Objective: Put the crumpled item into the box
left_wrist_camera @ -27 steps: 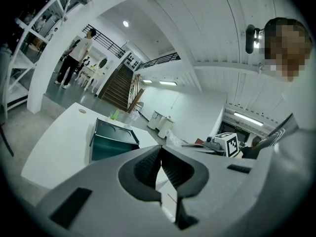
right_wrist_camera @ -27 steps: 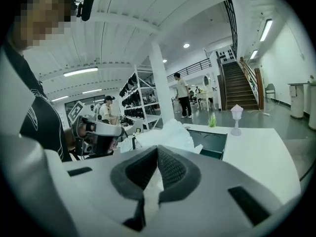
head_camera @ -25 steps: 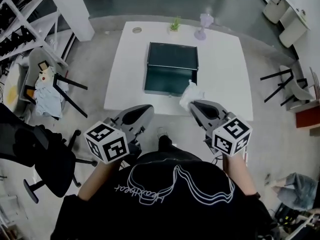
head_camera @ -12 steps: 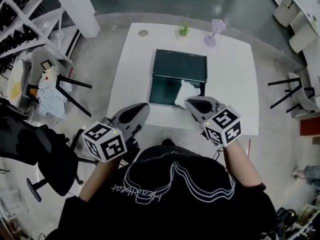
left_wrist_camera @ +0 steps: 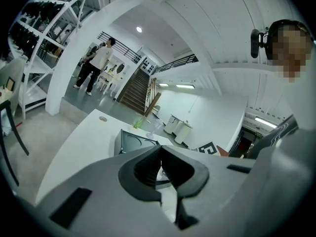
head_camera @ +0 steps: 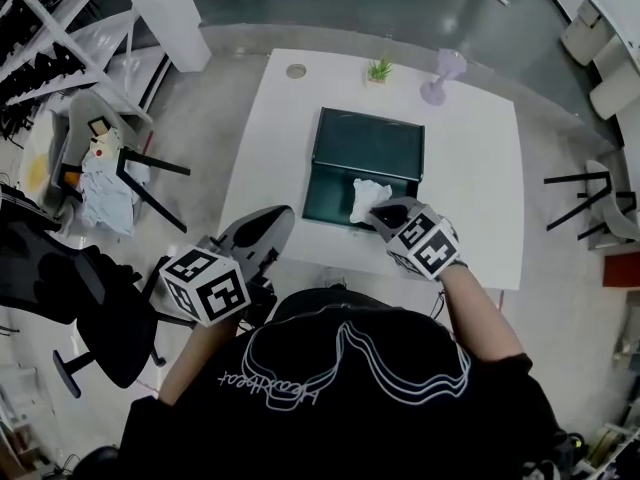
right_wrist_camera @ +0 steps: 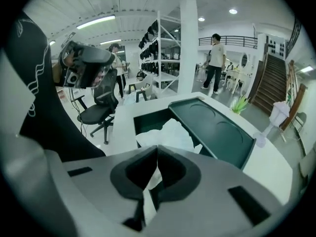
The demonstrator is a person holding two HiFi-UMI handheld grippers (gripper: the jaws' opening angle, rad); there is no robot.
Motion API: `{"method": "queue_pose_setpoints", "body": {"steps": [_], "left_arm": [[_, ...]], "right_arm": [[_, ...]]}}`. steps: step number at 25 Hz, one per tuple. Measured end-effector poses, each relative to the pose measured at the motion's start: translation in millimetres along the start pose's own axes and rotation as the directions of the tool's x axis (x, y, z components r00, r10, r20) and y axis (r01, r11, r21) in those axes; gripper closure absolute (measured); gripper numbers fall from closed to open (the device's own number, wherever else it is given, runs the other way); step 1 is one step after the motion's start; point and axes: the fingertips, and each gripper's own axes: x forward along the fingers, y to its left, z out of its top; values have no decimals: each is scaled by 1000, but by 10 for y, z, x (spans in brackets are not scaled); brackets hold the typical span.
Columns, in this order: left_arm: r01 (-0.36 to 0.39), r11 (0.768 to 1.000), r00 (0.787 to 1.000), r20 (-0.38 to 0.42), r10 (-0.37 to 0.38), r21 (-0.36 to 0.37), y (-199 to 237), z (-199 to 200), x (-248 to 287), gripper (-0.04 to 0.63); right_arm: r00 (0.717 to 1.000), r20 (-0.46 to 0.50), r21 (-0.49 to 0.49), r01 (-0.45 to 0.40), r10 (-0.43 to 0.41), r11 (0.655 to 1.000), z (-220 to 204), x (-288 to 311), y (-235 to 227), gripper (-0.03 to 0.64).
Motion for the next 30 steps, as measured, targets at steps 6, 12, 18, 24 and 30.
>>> {"method": "queue_pose_setpoints", "body": {"steps": [6,12,18,24,30], "left_arm": [[-28,1000,1000,1,28,-14,81,13,20,591],[-48,999,999,13,48,-22,167,34,13,591],[-67,997,997,23,68,-37,249,70,-20,591],[-69,997,997,21,69,-37,269,68,-9,591],[-57,997,998,-2,57,-56,300,-42,42,591]], "right_arm": [[996,-83,-1,-20,20,1000,-151,224,-80,609],[985,-174,-41,-9,2,999,-239,403,-161,609],[975,-223,-57,-8,-5,998,-267,448,-175,599],[976,-216,-45,-22,12,999,-310,491,-183,510],[985,-175,27,3,2,1000,-233,395,-195,458]]}}
